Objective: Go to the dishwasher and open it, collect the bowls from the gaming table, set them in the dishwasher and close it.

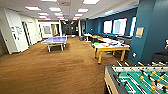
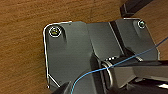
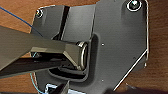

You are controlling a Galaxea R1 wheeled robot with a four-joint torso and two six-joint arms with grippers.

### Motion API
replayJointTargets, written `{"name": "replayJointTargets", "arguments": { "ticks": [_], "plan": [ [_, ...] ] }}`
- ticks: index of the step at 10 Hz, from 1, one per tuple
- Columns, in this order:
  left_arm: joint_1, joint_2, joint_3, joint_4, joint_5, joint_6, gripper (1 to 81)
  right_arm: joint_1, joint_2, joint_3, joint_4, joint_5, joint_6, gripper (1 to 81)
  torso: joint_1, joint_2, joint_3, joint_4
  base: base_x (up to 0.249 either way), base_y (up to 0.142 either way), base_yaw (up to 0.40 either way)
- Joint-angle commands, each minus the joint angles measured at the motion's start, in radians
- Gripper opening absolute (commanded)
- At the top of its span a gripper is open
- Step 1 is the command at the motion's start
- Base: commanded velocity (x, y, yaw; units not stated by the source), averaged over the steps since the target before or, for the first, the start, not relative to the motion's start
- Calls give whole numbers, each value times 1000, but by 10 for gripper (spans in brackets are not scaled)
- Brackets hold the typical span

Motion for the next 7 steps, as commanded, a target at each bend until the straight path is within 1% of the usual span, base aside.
{"name": "replayJointTargets", "arguments": {
  "ticks": [1, 7],
  "plan": [
    [-66, -11, -3, 2, 40, 6, 811, 56, 0, 6, -8, -40, -3, 811, 0, 0, 0, 0, 128, 107, 0],
    [-66, -10, -3, 7, 40, 8, 811, 54, -1, 6, -8, -40, -3, 811, 0, 0, 0, 0, 130, 94, 0]
  ]
}}
